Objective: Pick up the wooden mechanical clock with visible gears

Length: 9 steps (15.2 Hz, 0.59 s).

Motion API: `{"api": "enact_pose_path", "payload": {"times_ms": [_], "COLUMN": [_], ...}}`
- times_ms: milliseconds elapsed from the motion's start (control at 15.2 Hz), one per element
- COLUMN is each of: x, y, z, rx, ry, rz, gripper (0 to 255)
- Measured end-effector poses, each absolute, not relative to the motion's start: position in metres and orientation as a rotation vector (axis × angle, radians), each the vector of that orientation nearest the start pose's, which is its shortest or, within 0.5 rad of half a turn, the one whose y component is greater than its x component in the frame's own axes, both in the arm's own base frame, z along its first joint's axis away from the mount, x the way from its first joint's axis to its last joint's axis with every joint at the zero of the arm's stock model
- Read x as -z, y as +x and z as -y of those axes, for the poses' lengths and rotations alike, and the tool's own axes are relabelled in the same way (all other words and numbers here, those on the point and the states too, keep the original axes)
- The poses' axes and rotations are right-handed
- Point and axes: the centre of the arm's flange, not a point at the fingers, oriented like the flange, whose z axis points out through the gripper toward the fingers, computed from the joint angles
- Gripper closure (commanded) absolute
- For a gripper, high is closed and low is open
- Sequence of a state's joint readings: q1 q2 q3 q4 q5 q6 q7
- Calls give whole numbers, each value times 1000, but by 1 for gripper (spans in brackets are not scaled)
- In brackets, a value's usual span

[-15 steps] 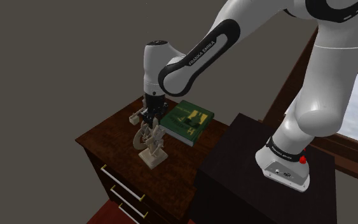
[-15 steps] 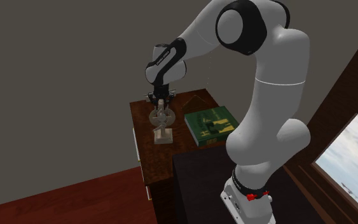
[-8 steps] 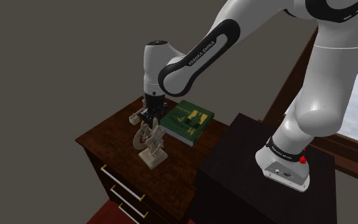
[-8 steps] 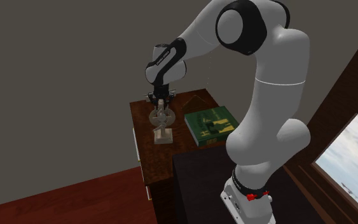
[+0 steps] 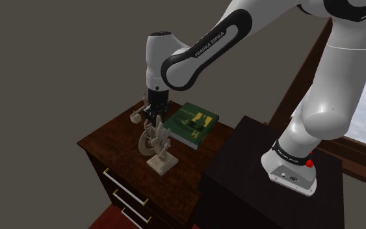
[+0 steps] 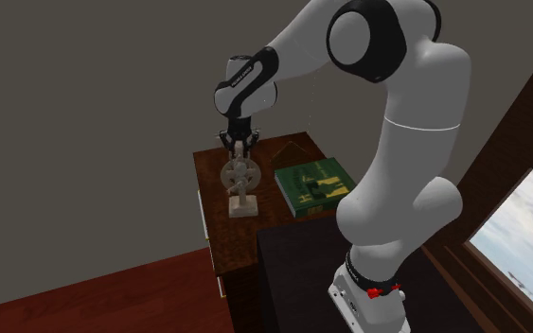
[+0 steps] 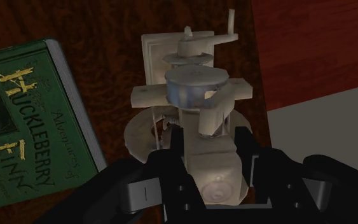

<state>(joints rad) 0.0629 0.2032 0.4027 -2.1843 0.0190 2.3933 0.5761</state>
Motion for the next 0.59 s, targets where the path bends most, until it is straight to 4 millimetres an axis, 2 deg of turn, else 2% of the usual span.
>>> {"api": "enact_pose_path", "payload": {"times_ms": [594], "x": [-351], "y": [498], "z": [-247], "rx": [-41], "ry": [-3044], "rz": [-202], "gripper": [255]}}
